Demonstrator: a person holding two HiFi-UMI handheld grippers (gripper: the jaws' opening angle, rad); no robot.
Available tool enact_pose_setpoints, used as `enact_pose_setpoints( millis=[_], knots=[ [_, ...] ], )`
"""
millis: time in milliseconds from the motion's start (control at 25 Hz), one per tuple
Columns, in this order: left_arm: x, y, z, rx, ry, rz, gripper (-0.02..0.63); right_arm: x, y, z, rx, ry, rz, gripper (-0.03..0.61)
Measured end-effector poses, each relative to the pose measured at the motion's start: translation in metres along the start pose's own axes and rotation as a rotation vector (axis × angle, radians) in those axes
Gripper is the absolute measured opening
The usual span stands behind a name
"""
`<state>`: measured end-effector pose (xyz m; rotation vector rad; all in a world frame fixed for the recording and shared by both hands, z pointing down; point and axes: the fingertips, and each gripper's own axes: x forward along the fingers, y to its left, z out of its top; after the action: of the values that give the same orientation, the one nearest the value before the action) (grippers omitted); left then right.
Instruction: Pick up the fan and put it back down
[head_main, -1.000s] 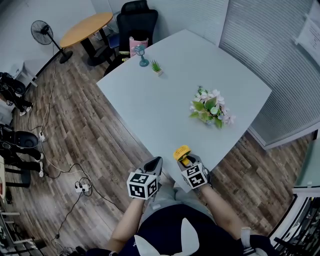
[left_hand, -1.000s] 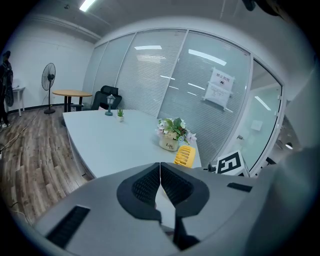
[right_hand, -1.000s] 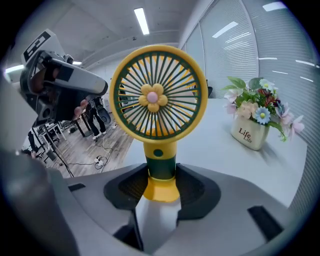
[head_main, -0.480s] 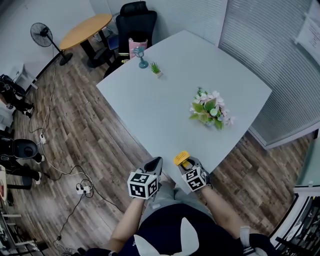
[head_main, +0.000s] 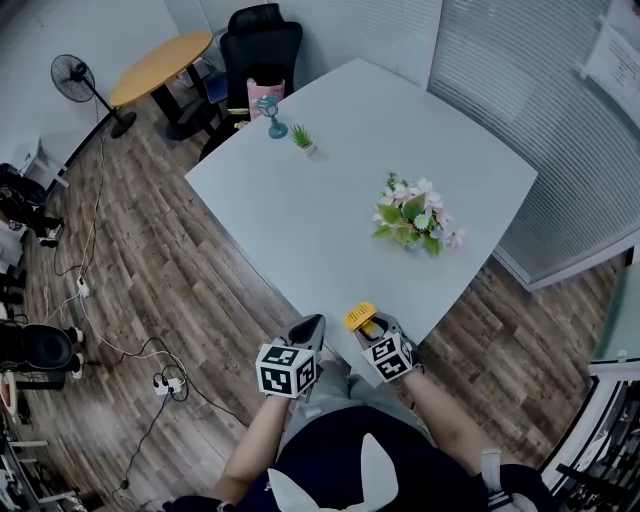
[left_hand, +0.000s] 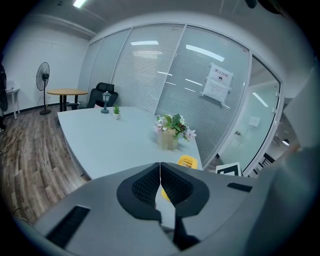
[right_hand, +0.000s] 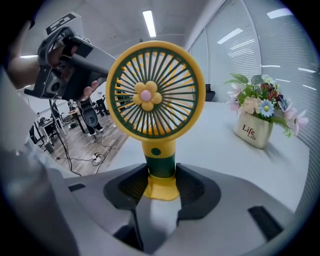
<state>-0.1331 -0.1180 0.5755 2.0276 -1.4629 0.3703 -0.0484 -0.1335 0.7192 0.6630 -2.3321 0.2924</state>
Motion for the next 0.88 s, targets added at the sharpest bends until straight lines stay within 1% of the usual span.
enact_pose_setpoints(
  millis=[120, 240, 280, 360, 400, 560, 720, 880],
  knots=[
    [0.003, -0.002, -0.002, 0.003, 0.009, -0.014, 0.021, 0.002, 0.0, -0.003, 0.028, 0.045, 0.005, 0.181],
    [0.005, -0.001, -0.004, 0.012, 0.023, -0.026, 0.021, 0.004, 0.002, -0.004, 0.084, 0.105, 0.043, 0.192],
    [0.005, -0.001, -0.004, 0.016, 0.027, -0.03, 0.022, 0.005, 0.003, -0.004, 0.109, 0.118, 0.056, 0.211],
    [0.005, -0.001, -0.002, 0.022, 0.03, -0.038, 0.021, 0.006, 0.002, -0.004, 0.148, 0.135, 0.066, 0.311],
    [0.004, 0.0, -0.001, 0.025, 0.03, -0.042, 0.021, 0.006, 0.002, -0.003, 0.155, 0.138, 0.066, 0.325],
    [0.001, 0.0, 0.004, 0.038, 0.032, -0.057, 0.021, -0.006, 0.009, 0.004, 0.137, 0.139, 0.055, 0.318],
    [-0.003, -0.002, 0.009, 0.054, 0.037, -0.082, 0.021, -0.025, 0.014, 0.013, 0.12, 0.109, 0.03, 0.301],
    [-0.006, -0.002, 0.013, 0.06, 0.038, -0.101, 0.021, -0.047, 0.019, 0.027, 0.147, 0.074, 0.005, 0.28]
  ],
)
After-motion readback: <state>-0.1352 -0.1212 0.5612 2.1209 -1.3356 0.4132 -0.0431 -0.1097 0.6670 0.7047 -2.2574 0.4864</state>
